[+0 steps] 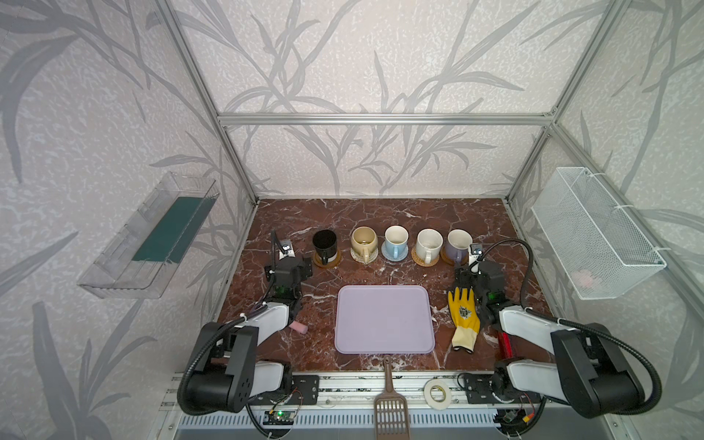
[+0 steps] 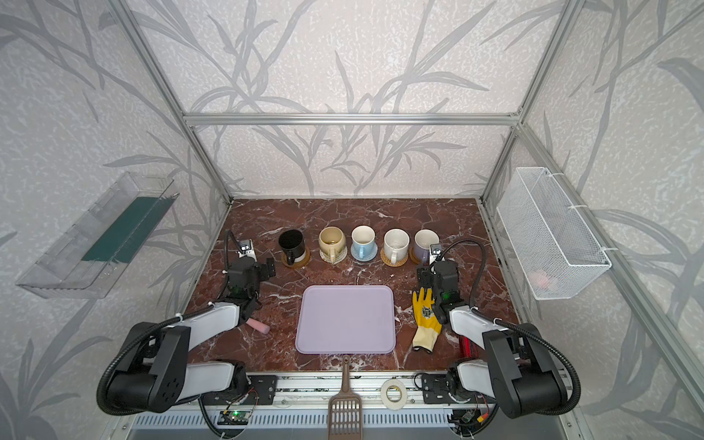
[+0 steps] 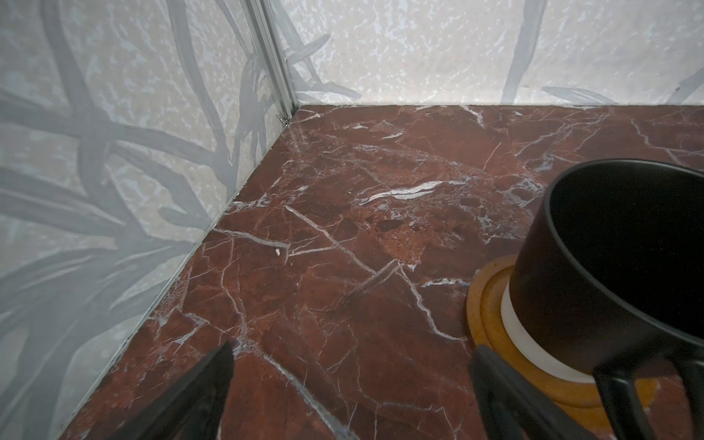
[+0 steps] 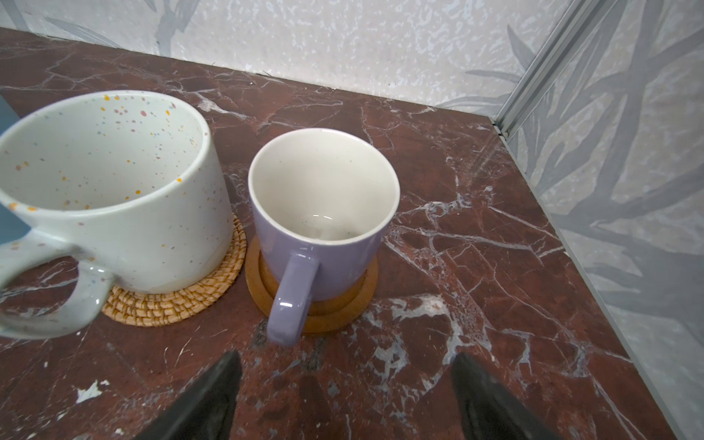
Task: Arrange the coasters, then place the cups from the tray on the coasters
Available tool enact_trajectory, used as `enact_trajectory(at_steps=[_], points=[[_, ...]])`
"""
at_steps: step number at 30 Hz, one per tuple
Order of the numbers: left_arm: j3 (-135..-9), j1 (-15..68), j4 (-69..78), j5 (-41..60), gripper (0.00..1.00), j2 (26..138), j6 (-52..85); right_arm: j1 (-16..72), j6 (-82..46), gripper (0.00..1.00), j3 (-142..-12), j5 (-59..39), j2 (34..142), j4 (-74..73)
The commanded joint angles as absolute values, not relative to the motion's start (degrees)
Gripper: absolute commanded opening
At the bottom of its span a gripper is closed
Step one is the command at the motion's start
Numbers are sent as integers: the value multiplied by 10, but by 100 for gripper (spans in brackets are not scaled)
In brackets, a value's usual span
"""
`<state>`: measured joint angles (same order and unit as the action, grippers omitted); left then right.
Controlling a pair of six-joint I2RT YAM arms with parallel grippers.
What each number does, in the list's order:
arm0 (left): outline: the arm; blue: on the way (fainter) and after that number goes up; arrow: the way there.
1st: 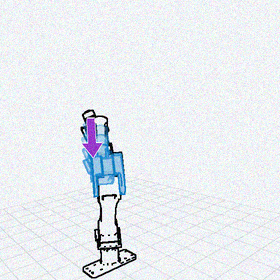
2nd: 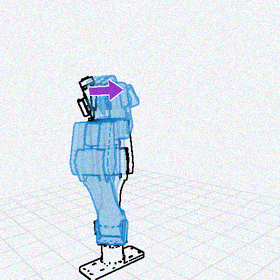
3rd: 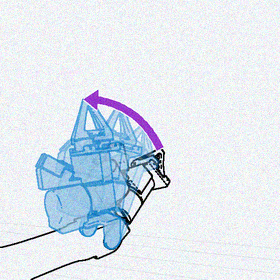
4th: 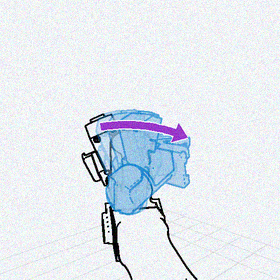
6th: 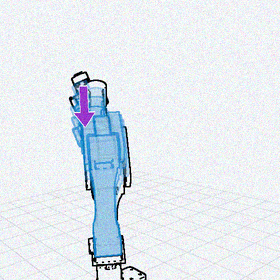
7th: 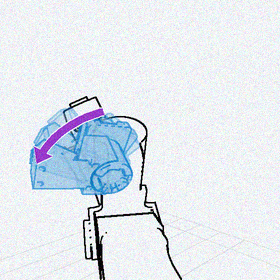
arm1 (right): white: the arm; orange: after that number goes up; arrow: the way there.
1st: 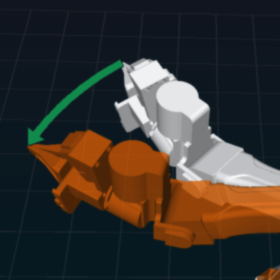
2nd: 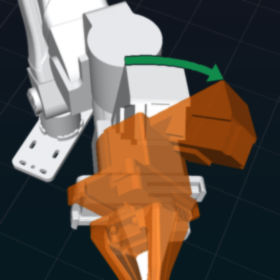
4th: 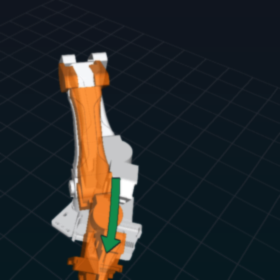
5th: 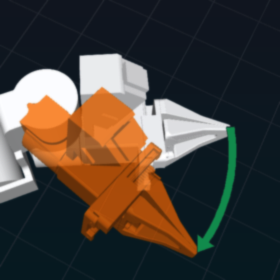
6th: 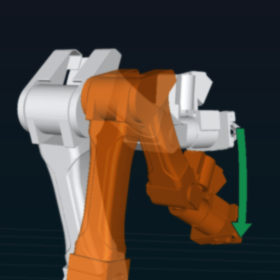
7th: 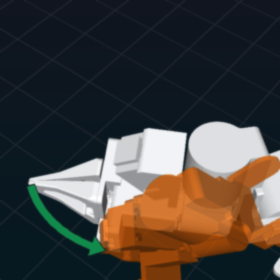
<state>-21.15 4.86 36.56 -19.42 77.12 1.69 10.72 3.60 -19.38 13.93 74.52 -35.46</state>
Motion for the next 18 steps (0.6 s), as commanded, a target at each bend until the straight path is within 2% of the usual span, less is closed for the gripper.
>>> enact_trajectory(at_steps=[1, 7, 18], points=[[-211, 38, 448, -161, 98, 796, 9, 105, 50, 86, -199, 141, 761, -418], [-205, 16, 513, -123, 98, 838, 4, 105, 54, 86, -205, 149, 793, -452], [-218, -2, 534, -101, 99, 898, 20, 98, 36, 85, -211, 163, 884, -525]])
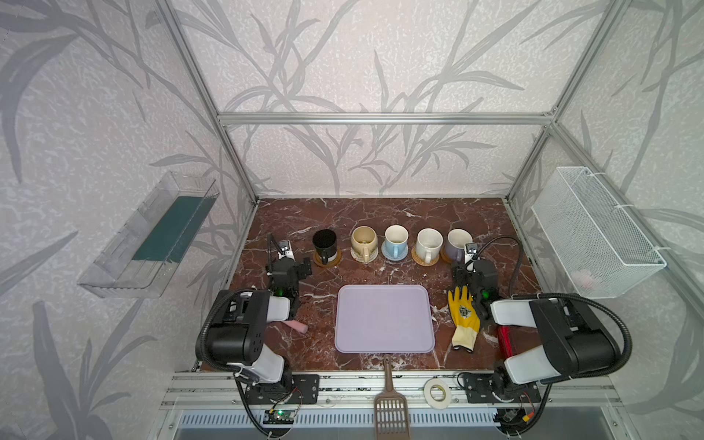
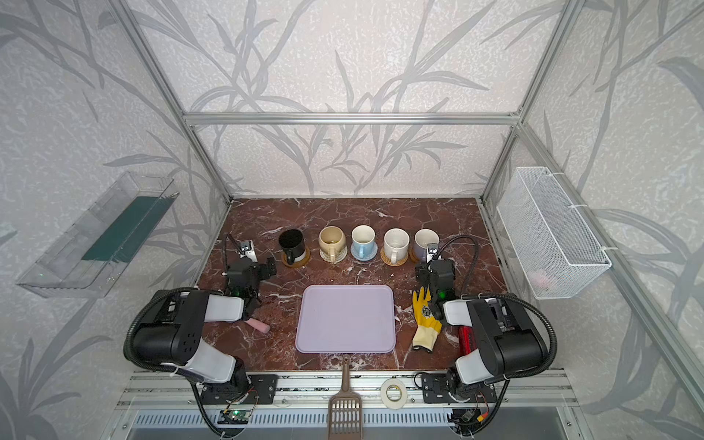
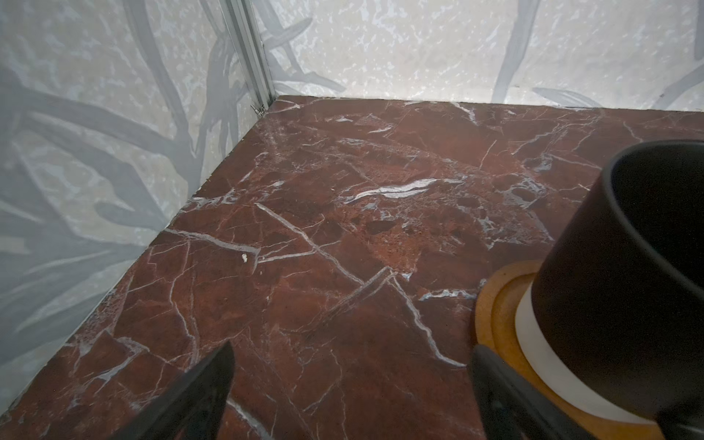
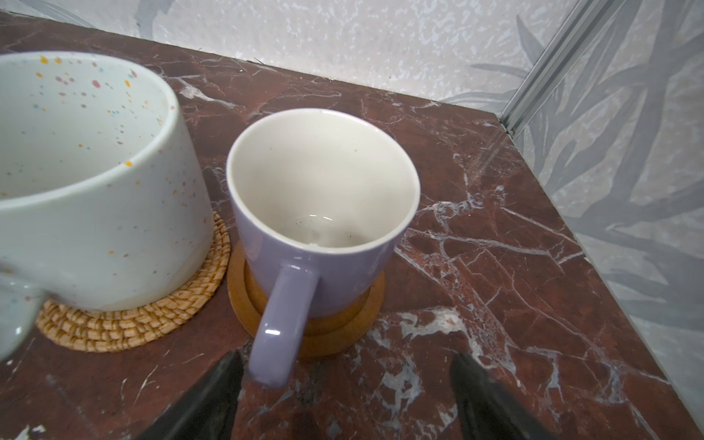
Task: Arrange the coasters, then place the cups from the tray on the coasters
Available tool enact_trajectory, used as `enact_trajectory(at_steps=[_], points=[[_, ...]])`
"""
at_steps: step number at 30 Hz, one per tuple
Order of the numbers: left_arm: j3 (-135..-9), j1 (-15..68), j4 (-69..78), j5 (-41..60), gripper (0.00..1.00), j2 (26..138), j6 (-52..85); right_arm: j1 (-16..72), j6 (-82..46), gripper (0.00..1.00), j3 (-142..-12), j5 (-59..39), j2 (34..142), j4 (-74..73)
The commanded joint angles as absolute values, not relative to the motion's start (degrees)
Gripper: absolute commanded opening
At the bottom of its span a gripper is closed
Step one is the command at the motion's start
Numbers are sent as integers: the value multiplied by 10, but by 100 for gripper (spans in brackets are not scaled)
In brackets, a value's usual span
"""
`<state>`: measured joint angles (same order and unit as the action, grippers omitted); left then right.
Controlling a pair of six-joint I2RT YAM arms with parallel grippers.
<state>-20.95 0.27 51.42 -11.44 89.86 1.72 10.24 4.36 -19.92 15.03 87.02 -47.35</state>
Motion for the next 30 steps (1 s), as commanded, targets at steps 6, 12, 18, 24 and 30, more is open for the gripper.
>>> enact_trajectory(at_steps=[6, 12, 18, 24, 30], points=[[-217, -8, 540, -86, 99, 899, 21, 92, 28, 89, -221, 158, 889, -514], [-218, -15, 538, -55, 99, 899, 19, 91, 29, 99, -220, 158, 889, -516], [-216, -15, 540, -68, 99, 899, 21, 91, 29, 99, -220, 158, 889, -517], [-217, -13, 540, -61, 99, 899, 16, 91, 28, 99, -220, 158, 889, -516], [-222, -17, 531, -54, 99, 899, 20, 91, 28, 99, -220, 158, 889, -516]])
